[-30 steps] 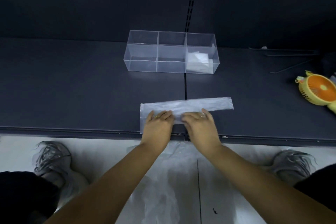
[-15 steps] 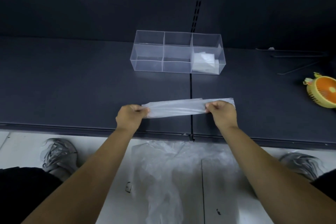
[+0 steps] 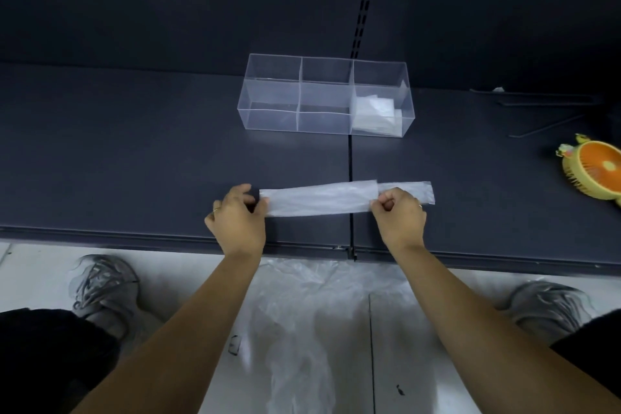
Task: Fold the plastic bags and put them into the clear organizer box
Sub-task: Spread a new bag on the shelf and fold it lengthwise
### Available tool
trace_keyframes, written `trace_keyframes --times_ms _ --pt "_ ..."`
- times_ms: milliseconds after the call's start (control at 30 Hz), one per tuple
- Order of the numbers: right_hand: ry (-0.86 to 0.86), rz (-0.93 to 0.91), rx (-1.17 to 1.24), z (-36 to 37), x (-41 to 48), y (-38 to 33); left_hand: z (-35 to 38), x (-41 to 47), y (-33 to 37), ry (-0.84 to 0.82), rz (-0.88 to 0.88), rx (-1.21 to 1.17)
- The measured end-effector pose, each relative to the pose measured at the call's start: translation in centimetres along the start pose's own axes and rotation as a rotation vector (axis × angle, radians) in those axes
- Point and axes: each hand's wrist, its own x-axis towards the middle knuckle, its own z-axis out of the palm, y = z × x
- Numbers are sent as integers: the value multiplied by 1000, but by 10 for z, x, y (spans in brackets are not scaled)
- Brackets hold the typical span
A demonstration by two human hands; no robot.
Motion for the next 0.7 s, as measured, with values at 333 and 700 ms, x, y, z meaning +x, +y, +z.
trace_keyframes --times_ms 333,700 --pt "2 -546 -182 32 -42 -46 26 -33 -17 -405 646 540" --pt "-225 -384 -559 10 4 41 21 -31 -15 -410 669 620"
